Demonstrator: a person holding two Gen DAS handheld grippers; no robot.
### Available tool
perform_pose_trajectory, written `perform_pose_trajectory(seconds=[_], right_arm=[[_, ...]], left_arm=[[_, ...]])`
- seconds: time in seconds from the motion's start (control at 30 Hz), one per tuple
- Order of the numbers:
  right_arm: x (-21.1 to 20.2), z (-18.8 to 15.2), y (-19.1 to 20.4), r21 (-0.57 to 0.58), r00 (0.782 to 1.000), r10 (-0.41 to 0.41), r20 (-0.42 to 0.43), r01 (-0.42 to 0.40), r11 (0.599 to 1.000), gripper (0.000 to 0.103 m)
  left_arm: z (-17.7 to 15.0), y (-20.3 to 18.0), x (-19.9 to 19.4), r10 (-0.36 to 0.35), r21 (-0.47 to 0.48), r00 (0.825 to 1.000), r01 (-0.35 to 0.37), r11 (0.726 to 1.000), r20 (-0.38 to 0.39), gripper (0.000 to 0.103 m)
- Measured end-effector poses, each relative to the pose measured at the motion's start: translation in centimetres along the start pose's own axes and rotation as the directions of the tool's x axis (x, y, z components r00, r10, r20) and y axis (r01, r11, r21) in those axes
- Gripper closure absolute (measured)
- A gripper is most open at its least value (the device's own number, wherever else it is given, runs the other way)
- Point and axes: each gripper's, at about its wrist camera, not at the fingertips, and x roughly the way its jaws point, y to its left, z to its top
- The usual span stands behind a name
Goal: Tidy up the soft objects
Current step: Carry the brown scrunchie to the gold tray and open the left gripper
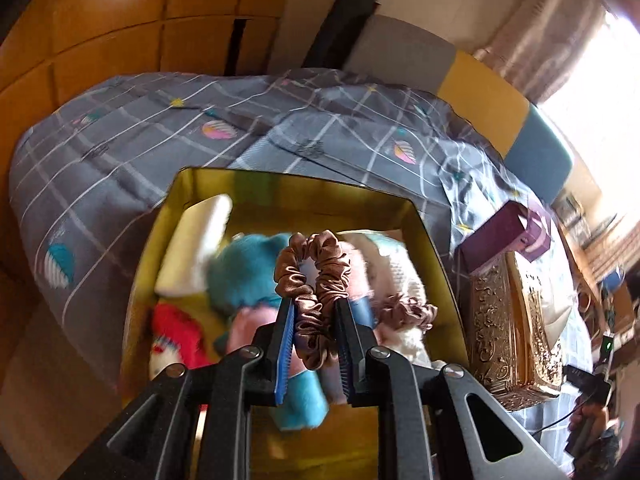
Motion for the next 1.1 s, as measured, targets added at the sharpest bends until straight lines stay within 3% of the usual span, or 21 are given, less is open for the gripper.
perform_pose_trajectory(seconds=[0.1, 0.2, 0.27, 0.47, 0.83, 1.1], right_arm=[[0.2, 0.1, 0.2, -0.006, 1.000, -0.005, 0.002, 0.005, 1.000, 0.079], [0.3, 0.2, 0.4, -0.017, 1.000, -0.010, 0.003, 0.010, 1.000, 0.079], [0.2, 0.2, 0.4, -0.021, 1.000, -0.014, 0.005, 0.014, 1.000, 0.079], [0.3, 0.3, 0.4, -0.012, 1.000, -0.014, 0.007, 0.014, 1.000, 0.079], [0.0, 0.2, 0.1, 0.002, 0.999, -0.035, 0.024, 0.035, 0.999, 0.080], [-0.3, 0.5, -1.3, 0.081, 0.998, -0.057, 0.038, 0.054, 0.995, 0.080]], left_arm=[[-0.6, -1.0, 1.4, 0.040, 0.052, 0.999, -0.038, 0.998, -0.034, 0.083], [-2.2, -1.8, 2.6, 0.131, 0.137, 0.990, -0.122, 0.983, -0.059, 0.074], [-3.1, -1.7, 3.0, 0.144, 0.149, 0.987, -0.132, 0.980, -0.073, 0.068], [-4.4, -1.7, 2.5, 0.228, 0.211, 0.973, -0.218, 0.953, -0.026, 0.064], [-4.9, -3.1, -0.6, 0.200, 0.256, 0.978, -0.209, 0.944, 0.062, 0.063], [-4.9, -3.9, -1.8, 0.172, 0.272, 0.981, -0.190, 0.943, 0.090, 0.061]])
